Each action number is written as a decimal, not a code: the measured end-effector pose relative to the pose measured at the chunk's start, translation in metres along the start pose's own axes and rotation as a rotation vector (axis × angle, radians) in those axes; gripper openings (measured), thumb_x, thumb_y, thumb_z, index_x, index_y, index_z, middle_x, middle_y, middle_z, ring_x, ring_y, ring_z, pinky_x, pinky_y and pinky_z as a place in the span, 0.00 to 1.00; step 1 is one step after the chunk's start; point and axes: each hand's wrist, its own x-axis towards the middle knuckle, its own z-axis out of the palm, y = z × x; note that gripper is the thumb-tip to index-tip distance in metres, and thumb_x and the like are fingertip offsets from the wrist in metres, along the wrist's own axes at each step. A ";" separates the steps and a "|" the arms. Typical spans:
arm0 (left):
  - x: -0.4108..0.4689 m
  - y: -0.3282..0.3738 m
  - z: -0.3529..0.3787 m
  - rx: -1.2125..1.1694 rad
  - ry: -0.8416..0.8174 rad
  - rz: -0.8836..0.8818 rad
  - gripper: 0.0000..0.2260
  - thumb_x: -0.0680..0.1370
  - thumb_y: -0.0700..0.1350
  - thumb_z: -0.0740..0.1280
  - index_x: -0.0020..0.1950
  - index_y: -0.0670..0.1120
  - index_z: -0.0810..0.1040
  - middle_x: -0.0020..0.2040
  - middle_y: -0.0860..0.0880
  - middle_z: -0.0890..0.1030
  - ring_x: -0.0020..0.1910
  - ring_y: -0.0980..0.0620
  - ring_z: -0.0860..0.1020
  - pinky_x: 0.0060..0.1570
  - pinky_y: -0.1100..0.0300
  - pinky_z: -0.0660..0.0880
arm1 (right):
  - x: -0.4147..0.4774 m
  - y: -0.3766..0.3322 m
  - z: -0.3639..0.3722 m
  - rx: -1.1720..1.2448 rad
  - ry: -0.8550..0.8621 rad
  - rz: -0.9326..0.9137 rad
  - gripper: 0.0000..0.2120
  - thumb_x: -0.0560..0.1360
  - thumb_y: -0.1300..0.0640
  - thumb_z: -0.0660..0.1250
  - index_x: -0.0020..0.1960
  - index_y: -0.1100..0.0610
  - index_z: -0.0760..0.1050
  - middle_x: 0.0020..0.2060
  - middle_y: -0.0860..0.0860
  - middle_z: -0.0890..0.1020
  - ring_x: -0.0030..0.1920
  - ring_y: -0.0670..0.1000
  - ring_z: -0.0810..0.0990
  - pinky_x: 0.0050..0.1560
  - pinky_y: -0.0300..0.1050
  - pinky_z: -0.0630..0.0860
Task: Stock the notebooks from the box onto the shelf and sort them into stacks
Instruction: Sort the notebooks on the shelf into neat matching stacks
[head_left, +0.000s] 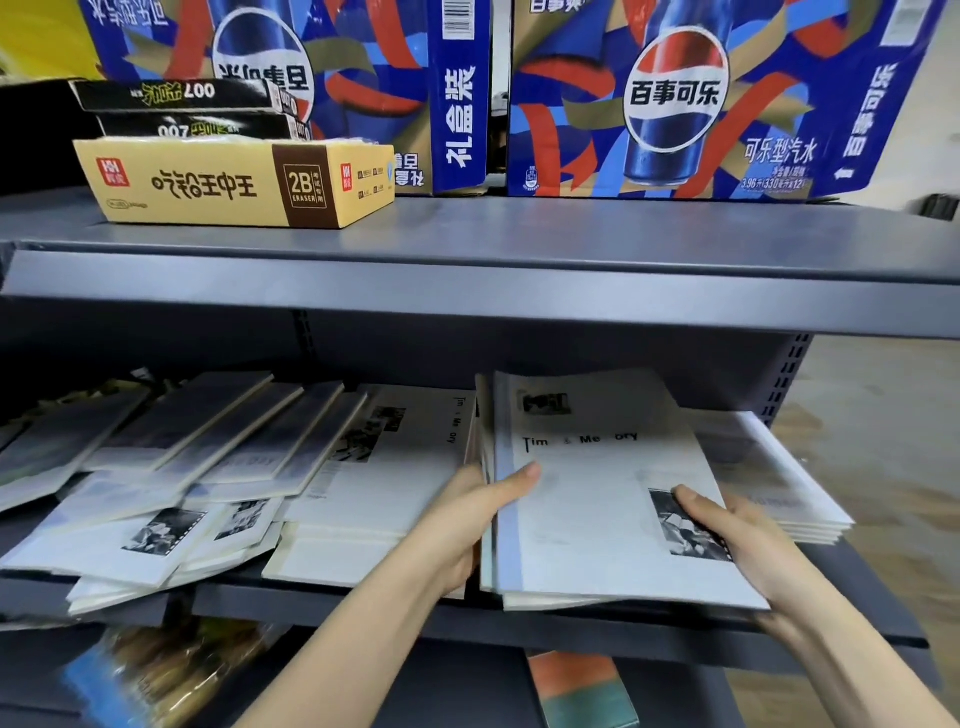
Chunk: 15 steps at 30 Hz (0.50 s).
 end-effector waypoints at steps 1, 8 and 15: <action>0.002 0.001 0.002 0.028 0.029 0.050 0.40 0.64 0.57 0.77 0.70 0.43 0.66 0.65 0.48 0.75 0.64 0.50 0.73 0.68 0.50 0.67 | -0.001 0.000 0.001 -0.035 -0.008 -0.010 0.15 0.73 0.54 0.66 0.56 0.61 0.77 0.48 0.56 0.85 0.45 0.55 0.85 0.39 0.43 0.82; 0.008 0.008 0.001 0.101 0.071 0.211 0.25 0.75 0.42 0.69 0.70 0.48 0.65 0.64 0.52 0.75 0.63 0.54 0.73 0.66 0.59 0.65 | 0.008 -0.003 0.009 -0.226 0.010 -0.115 0.14 0.77 0.58 0.64 0.62 0.52 0.73 0.54 0.46 0.83 0.55 0.47 0.81 0.59 0.48 0.74; 0.014 -0.004 0.003 0.100 0.095 0.239 0.29 0.75 0.43 0.69 0.74 0.50 0.61 0.67 0.52 0.73 0.66 0.52 0.72 0.70 0.49 0.65 | 0.019 0.001 0.017 -0.420 0.087 -0.242 0.15 0.78 0.62 0.62 0.62 0.49 0.69 0.53 0.36 0.77 0.56 0.39 0.75 0.58 0.38 0.65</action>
